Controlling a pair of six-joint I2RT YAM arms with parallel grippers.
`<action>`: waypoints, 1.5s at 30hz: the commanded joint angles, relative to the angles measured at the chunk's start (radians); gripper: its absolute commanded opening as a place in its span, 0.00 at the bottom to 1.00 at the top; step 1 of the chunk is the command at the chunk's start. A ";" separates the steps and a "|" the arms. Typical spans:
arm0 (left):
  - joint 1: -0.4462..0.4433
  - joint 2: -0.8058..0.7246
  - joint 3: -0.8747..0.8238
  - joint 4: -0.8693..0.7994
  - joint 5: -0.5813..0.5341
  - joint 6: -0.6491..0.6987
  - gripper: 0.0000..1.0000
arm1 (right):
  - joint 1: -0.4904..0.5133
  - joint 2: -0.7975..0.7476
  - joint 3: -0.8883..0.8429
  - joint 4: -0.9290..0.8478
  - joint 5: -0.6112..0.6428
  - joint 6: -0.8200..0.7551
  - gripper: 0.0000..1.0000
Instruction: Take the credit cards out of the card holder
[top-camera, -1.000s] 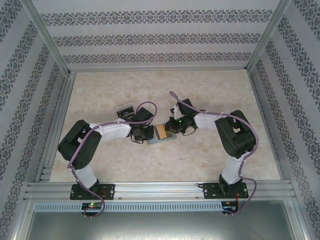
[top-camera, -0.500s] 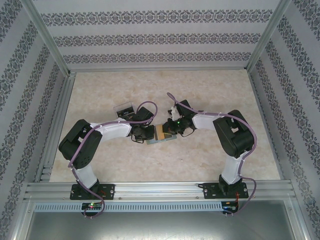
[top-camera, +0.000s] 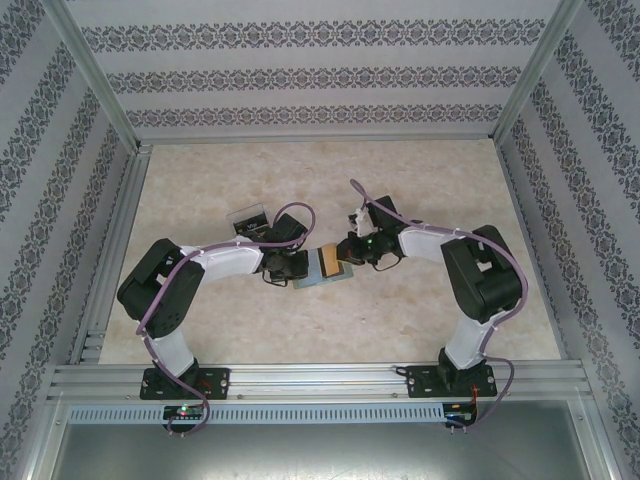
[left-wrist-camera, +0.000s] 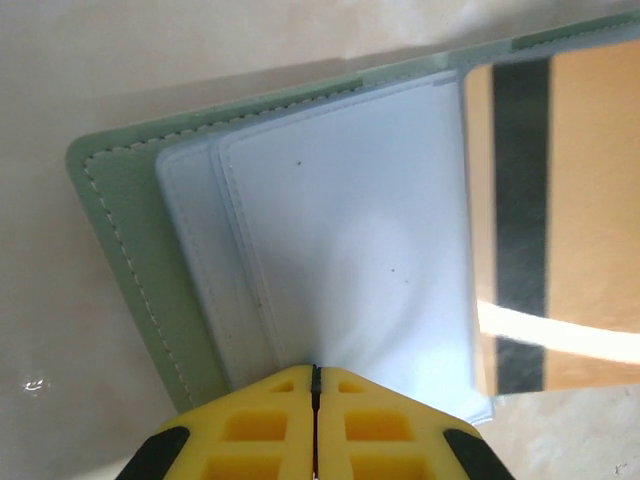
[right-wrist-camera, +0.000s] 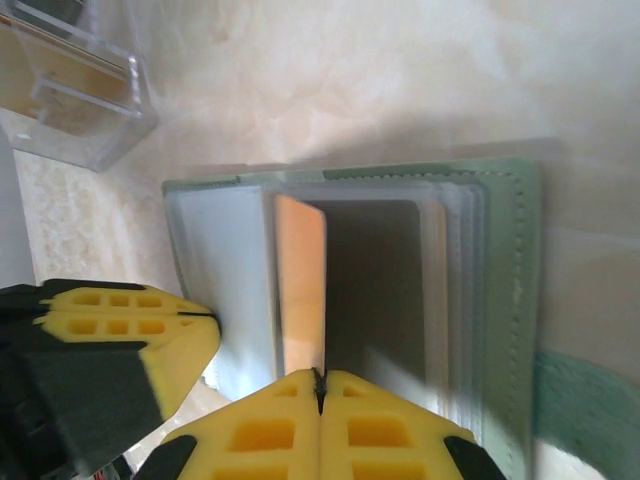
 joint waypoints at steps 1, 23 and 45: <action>0.003 0.013 0.002 -0.087 -0.008 0.024 0.09 | -0.027 -0.072 -0.021 -0.032 -0.002 -0.037 0.00; 0.201 -0.473 0.078 -0.240 -0.120 -0.040 0.99 | 0.062 -0.206 0.249 -0.225 0.161 -0.326 0.00; 0.385 -0.991 0.059 -0.578 -0.470 -0.084 0.99 | 0.390 0.171 0.626 -0.186 0.466 -1.223 0.00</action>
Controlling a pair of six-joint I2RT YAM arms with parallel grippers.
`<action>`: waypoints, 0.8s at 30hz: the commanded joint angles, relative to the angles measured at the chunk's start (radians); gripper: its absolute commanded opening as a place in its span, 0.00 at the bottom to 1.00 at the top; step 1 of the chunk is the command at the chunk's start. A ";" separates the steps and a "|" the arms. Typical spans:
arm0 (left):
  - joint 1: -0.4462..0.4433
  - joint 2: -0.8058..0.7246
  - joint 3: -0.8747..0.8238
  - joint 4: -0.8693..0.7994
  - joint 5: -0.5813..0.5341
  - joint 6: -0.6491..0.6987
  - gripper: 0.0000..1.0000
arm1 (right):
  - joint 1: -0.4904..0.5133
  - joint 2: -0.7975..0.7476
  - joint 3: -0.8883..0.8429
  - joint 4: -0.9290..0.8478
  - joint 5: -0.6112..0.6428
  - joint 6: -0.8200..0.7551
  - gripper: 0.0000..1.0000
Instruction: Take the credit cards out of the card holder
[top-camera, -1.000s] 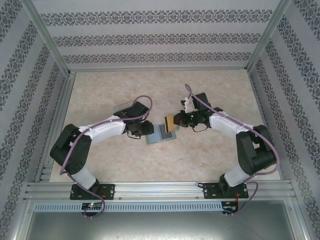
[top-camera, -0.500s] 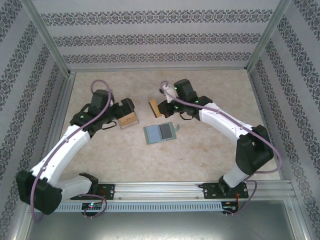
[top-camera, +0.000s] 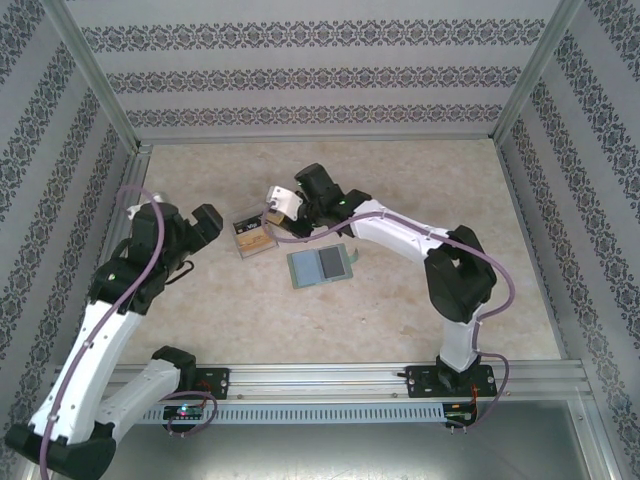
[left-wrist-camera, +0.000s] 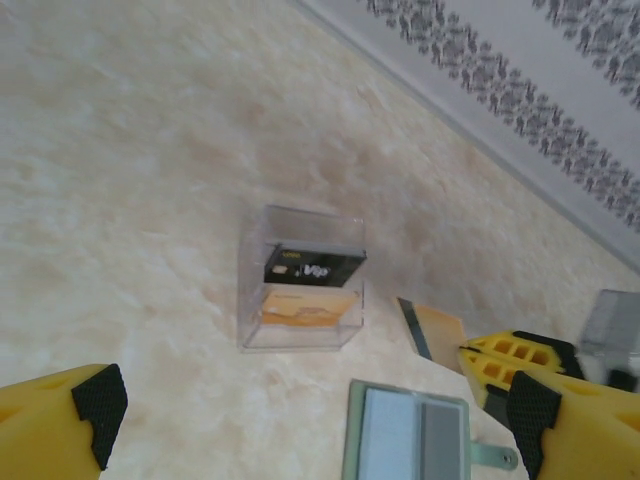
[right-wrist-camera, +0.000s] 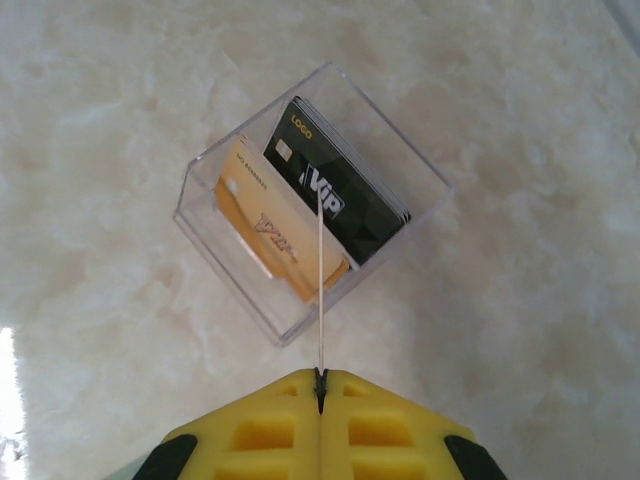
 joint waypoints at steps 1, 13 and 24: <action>0.014 -0.058 0.000 -0.100 -0.106 -0.023 0.99 | 0.048 0.049 0.057 0.016 0.070 -0.183 0.00; 0.014 -0.143 -0.006 -0.179 -0.170 -0.034 0.99 | 0.132 0.179 0.170 0.014 0.188 -0.471 0.00; 0.015 -0.141 -0.023 -0.181 -0.169 -0.045 0.99 | 0.150 0.232 0.191 0.012 0.239 -0.605 0.00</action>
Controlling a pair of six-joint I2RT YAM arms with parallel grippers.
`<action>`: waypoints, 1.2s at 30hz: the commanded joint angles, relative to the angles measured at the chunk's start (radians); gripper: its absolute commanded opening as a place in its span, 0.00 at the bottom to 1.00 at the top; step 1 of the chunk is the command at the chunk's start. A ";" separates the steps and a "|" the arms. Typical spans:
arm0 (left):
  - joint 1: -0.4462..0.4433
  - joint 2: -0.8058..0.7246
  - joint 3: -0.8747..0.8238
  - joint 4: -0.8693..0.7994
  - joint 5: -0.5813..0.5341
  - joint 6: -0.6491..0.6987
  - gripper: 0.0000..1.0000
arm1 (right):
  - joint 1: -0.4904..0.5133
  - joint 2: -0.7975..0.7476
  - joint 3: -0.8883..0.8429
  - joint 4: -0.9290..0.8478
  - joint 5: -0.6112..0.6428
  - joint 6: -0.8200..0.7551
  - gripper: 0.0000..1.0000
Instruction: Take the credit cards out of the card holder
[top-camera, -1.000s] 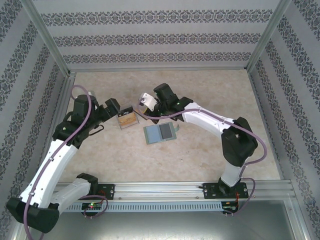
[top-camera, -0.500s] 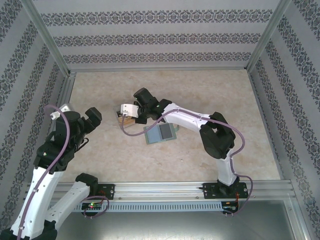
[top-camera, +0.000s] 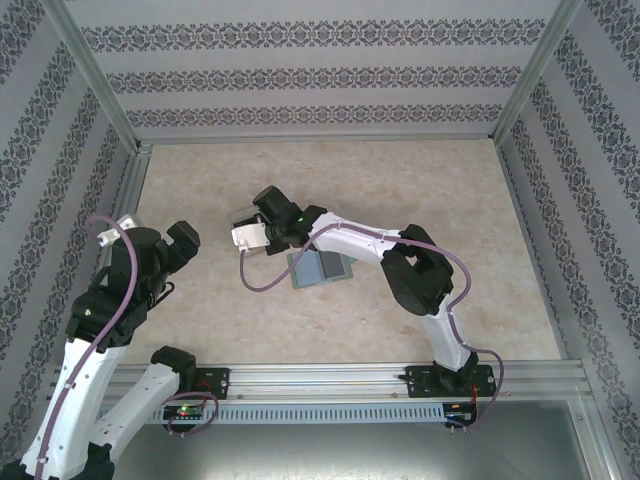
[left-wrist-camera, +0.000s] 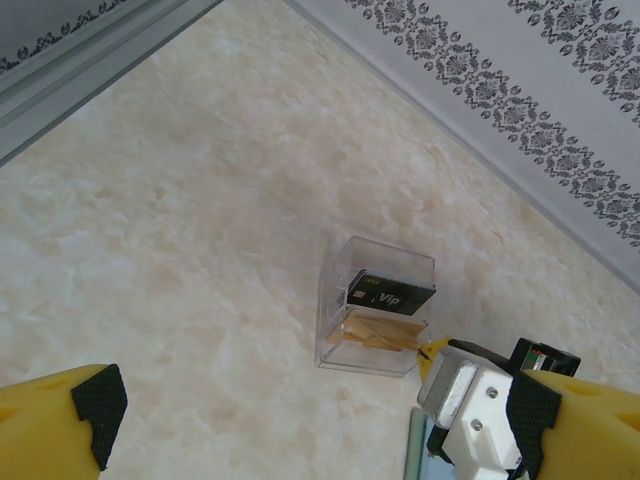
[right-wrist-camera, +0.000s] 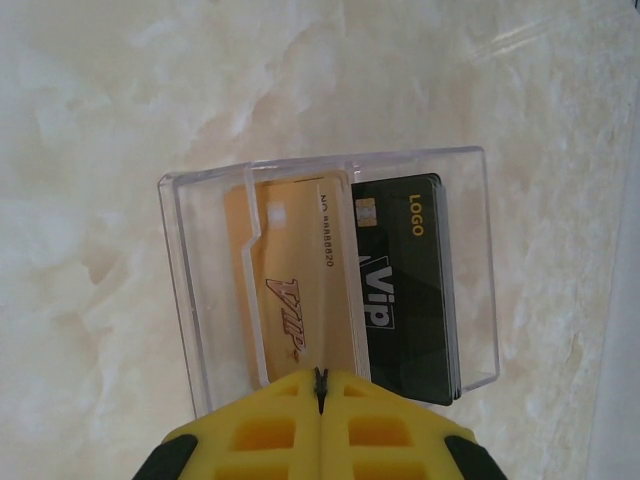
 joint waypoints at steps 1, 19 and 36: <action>0.014 -0.001 -0.013 -0.030 -0.021 -0.015 0.99 | 0.009 0.020 0.029 0.009 0.021 -0.063 0.00; 0.015 0.015 -0.032 -0.011 -0.008 -0.030 0.99 | 0.020 0.081 0.067 0.018 0.019 -0.029 0.00; 0.015 0.023 -0.041 0.004 0.000 -0.019 0.99 | 0.023 0.103 0.085 0.043 0.038 0.009 0.26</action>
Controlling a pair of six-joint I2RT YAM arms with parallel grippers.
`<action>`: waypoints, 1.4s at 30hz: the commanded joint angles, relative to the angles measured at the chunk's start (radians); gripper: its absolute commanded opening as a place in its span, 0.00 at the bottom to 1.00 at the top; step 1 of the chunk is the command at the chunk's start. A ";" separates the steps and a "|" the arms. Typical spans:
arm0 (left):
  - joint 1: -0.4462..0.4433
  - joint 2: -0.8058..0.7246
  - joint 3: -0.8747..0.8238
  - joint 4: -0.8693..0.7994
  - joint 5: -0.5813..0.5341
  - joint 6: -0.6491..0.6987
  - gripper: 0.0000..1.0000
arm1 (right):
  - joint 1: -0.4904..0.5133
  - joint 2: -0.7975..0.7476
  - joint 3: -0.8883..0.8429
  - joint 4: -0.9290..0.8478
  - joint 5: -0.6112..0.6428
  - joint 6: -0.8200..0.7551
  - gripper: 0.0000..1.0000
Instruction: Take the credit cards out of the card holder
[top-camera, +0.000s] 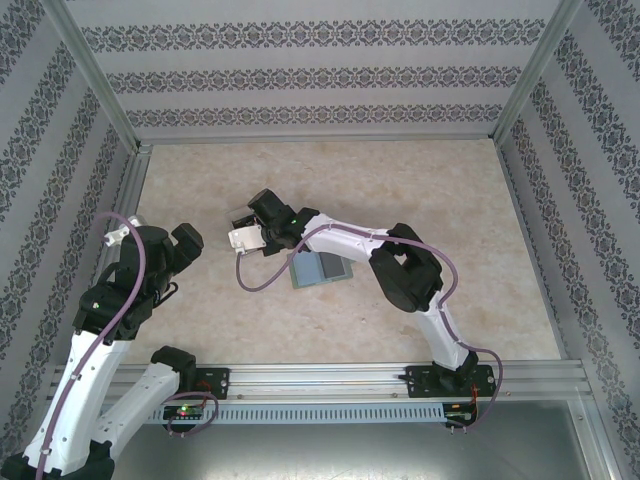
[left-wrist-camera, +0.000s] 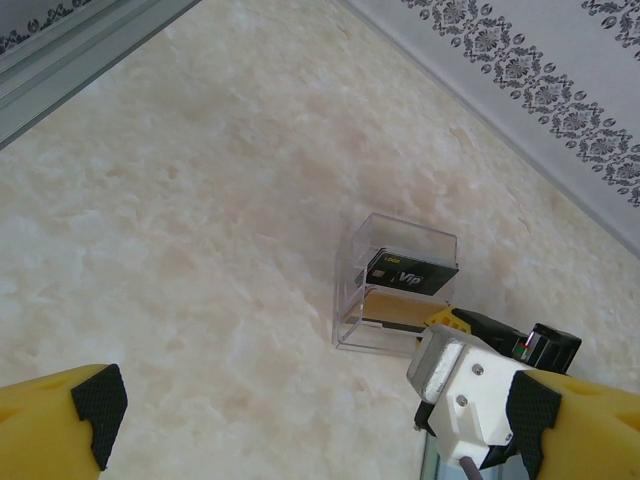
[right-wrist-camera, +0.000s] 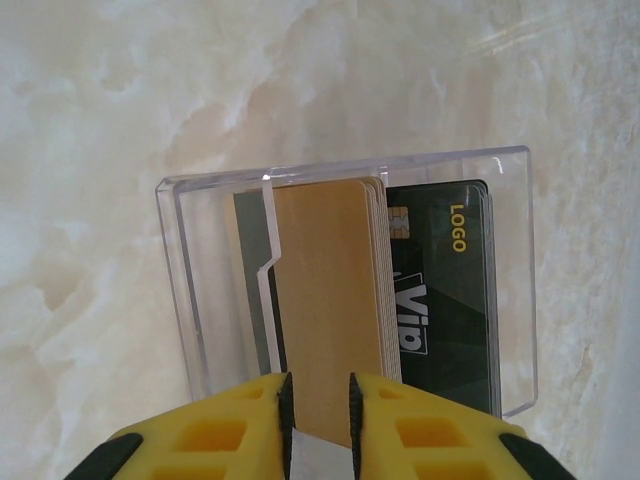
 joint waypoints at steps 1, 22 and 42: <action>0.015 0.000 -0.010 0.004 -0.002 0.000 0.99 | 0.016 0.023 0.034 0.020 0.013 0.022 0.26; 0.017 0.085 -0.029 0.120 0.159 0.084 0.99 | -0.111 -0.220 -0.061 0.095 0.051 0.709 0.76; 0.003 0.296 -0.107 0.375 0.516 0.131 0.93 | -0.395 -0.487 -0.333 -0.007 -0.171 1.473 0.98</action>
